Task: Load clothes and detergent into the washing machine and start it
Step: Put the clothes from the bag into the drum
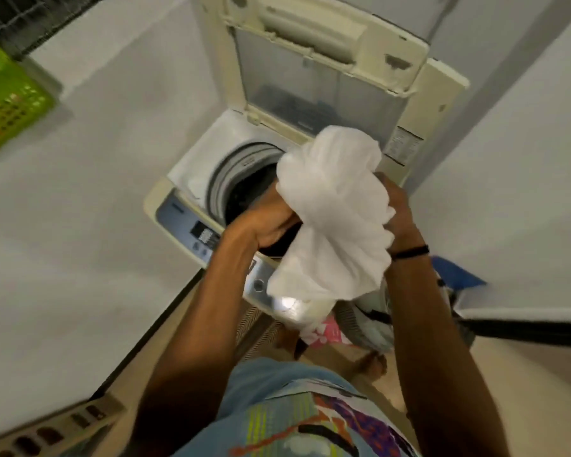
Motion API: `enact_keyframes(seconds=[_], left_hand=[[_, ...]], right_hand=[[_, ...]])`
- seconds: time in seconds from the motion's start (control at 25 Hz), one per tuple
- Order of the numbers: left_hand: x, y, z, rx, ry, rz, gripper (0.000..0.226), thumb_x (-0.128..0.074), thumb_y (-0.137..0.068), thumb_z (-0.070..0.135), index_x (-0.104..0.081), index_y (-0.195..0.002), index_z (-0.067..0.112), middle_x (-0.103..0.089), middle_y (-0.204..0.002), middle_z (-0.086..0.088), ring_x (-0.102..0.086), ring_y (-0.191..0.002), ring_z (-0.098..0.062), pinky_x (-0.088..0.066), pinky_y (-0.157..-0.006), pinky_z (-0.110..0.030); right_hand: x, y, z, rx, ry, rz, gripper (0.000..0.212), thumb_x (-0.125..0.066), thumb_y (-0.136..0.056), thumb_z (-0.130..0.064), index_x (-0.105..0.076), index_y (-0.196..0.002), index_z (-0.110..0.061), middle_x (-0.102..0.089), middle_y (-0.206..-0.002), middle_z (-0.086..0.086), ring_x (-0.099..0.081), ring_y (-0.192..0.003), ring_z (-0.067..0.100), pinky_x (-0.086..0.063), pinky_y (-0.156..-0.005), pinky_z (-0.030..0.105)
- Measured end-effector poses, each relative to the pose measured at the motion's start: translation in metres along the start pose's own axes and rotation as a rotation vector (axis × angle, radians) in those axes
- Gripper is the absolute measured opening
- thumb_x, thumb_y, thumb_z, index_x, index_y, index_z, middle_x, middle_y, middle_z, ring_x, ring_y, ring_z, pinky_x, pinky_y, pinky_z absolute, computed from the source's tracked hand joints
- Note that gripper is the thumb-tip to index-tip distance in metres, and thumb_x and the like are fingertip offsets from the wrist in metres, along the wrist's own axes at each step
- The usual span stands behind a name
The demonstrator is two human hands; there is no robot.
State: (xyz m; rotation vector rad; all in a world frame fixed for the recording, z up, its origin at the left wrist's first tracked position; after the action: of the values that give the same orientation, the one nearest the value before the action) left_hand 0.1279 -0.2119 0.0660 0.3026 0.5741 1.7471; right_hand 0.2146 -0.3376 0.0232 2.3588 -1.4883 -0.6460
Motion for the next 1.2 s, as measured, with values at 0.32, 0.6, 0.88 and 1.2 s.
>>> enact_keyframes(seconds=[0.32,0.6,0.88,1.2], left_hand=[[0.11,-0.092,-0.103,0.232,-0.952,0.285,0.041,-0.059,-0.088,0.035,-0.064,-0.118,0.006,-0.066,-0.12,-0.017,-0.062,-0.112,-0.035,-0.048,-0.086,-0.033],[-0.106,-0.093,-0.163,0.07,-0.816,-0.13,0.028,-0.063,-0.09,0.034,-0.069,-0.112,0.018,-0.071,-0.115,-0.003,-0.065,-0.109,-0.021,-0.05,-0.095,-0.031],[-0.23,-0.131,-0.312,0.398,-1.089,-0.354,0.011,-0.065,-0.087,0.028,-0.066,-0.094,0.019,-0.072,-0.105,-0.007,-0.068,-0.096,-0.024,-0.056,-0.083,-0.033],[-0.275,-0.243,-0.503,0.503,-1.018,-0.17,0.011,-0.06,-0.092,0.022,-0.069,-0.099,0.02,-0.07,-0.098,0.004,-0.065,-0.094,-0.013,-0.051,-0.084,-0.024]], right_hand=[[0.019,-0.063,0.081,-0.155,1.05,0.232,0.032,-0.05,-0.094,-0.024,-0.068,-0.103,0.0,-0.071,-0.103,0.019,-0.065,-0.098,0.036,-0.053,-0.088,0.041],[0.136,0.019,0.153,-0.2,0.469,0.427,0.014,-0.057,-0.093,-0.016,-0.068,-0.083,-0.016,-0.068,-0.072,-0.003,-0.063,-0.062,0.007,-0.051,-0.058,0.019],[0.318,0.059,0.342,-0.743,0.348,0.448,0.013,-0.054,-0.085,-0.028,-0.063,-0.08,-0.022,-0.071,-0.09,0.01,-0.067,-0.081,0.026,-0.059,-0.081,0.04],[0.464,-0.066,0.543,-0.863,0.577,0.264,0.033,-0.044,-0.097,-0.02,-0.042,-0.064,-0.017,-0.054,-0.082,0.009,-0.052,-0.085,0.027,-0.04,-0.074,0.034]])
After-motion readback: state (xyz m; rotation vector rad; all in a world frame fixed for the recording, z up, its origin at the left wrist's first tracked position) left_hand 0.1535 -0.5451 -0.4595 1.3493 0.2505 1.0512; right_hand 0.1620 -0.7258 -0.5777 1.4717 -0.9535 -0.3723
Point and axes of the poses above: each hand's wrist, its own y-axis away from the middle knuckle, its own x-axis out of the back of the hand, z = x × y, the point moved 9 cm from there along -y, towards the middle knuckle
